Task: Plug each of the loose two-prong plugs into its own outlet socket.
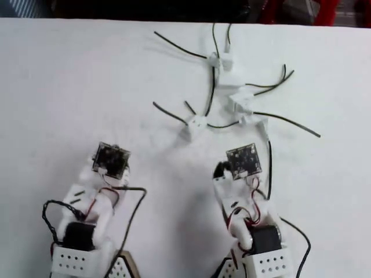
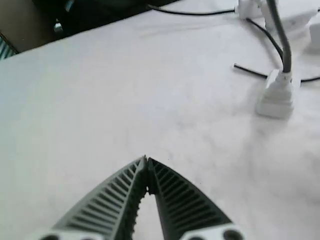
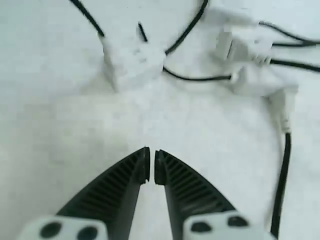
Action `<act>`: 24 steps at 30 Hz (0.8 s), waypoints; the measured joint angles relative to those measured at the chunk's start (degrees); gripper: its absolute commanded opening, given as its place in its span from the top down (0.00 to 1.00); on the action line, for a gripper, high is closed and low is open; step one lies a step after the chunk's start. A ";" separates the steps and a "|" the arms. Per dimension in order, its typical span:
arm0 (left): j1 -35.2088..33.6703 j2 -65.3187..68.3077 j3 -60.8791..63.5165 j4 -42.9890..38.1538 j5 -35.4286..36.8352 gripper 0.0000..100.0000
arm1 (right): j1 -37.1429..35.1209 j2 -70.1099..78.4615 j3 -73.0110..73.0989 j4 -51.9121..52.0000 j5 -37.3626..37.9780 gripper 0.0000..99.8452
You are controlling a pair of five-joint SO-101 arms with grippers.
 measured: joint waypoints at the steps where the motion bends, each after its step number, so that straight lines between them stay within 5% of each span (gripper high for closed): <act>1: 0.00 0.00 0.00 2.20 0.00 0.98 | 0.00 0.00 0.00 2.37 0.00 0.98; 11: 0.00 0.00 0.00 19.52 -0.09 0.98 | 0.00 0.00 0.00 17.67 0.09 0.98; 24: -4.57 0.00 0.00 26.64 -0.18 0.98 | 0.00 0.00 0.00 18.81 0.09 0.98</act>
